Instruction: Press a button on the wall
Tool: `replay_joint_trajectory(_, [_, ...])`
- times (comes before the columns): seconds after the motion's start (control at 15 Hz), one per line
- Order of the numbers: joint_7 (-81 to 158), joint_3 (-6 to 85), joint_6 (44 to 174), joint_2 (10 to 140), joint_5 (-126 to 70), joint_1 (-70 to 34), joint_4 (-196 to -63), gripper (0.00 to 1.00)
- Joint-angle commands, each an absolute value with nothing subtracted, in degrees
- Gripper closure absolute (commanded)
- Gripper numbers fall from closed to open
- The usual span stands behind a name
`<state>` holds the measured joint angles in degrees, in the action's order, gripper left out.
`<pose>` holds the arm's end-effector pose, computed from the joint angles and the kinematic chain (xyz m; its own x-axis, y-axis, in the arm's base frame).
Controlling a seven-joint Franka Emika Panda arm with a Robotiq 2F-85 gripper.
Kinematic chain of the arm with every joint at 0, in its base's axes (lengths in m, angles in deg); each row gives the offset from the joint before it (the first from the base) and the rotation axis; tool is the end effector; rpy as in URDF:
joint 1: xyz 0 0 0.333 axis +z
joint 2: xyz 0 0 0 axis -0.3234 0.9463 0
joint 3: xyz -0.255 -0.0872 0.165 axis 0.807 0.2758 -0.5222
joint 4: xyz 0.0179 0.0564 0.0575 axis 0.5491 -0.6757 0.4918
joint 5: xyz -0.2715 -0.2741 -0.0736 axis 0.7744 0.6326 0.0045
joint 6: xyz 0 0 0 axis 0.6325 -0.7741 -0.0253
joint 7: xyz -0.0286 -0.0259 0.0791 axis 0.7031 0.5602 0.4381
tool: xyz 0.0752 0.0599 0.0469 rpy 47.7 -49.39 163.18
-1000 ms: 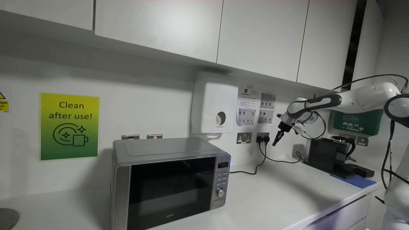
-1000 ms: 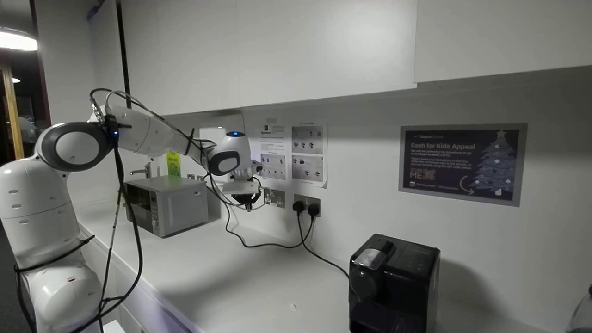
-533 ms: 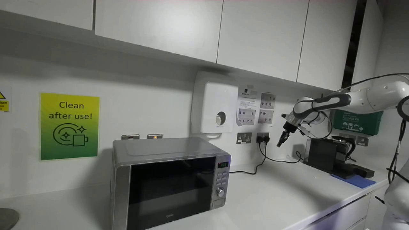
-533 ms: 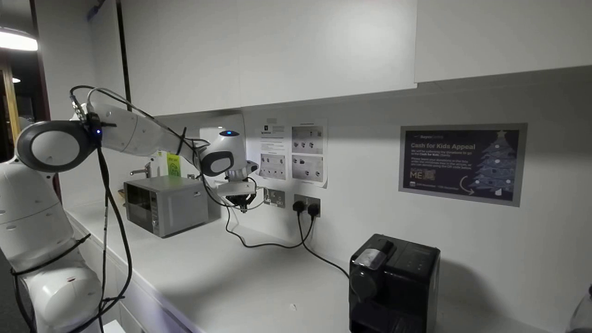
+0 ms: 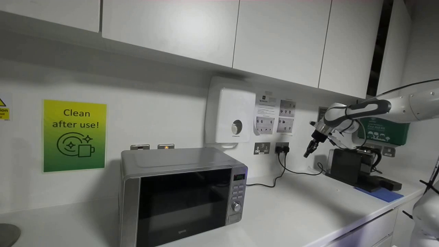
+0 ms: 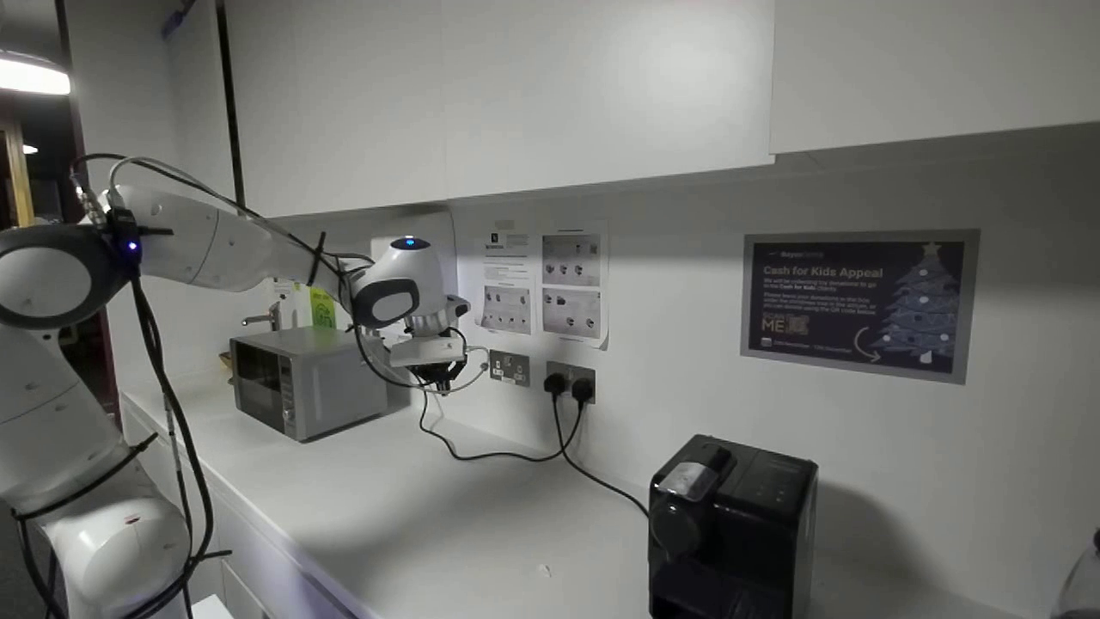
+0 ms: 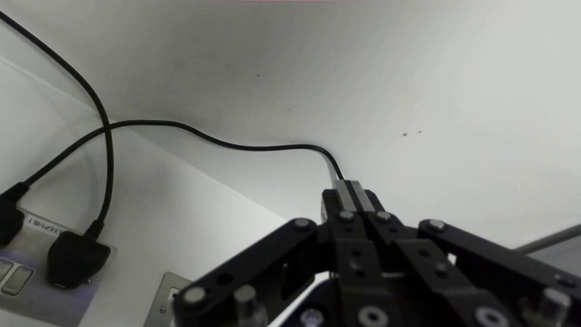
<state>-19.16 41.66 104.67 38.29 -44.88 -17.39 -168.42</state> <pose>0.4737 -0.0394 0.5252 0.6830 0.6155 0.3932 0.6388 -0.7644 0.0869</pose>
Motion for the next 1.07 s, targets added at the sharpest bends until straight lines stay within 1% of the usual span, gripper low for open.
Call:
replay_joint_trajectory(0.0, [-19.9, 42.83, 104.83, 33.08, -43.61, -16.99, -172.39, 1.0])
replay_joint_trajectory(0.93, [-18.04, 42.88, 106.14, 26.44, -34.38, -17.32, -177.98, 1.0])
replay_joint_trajectory(1.0, [-17.4, 42.73, 106.0, 26.44, -34.0, -17.37, -177.98, 0.81])
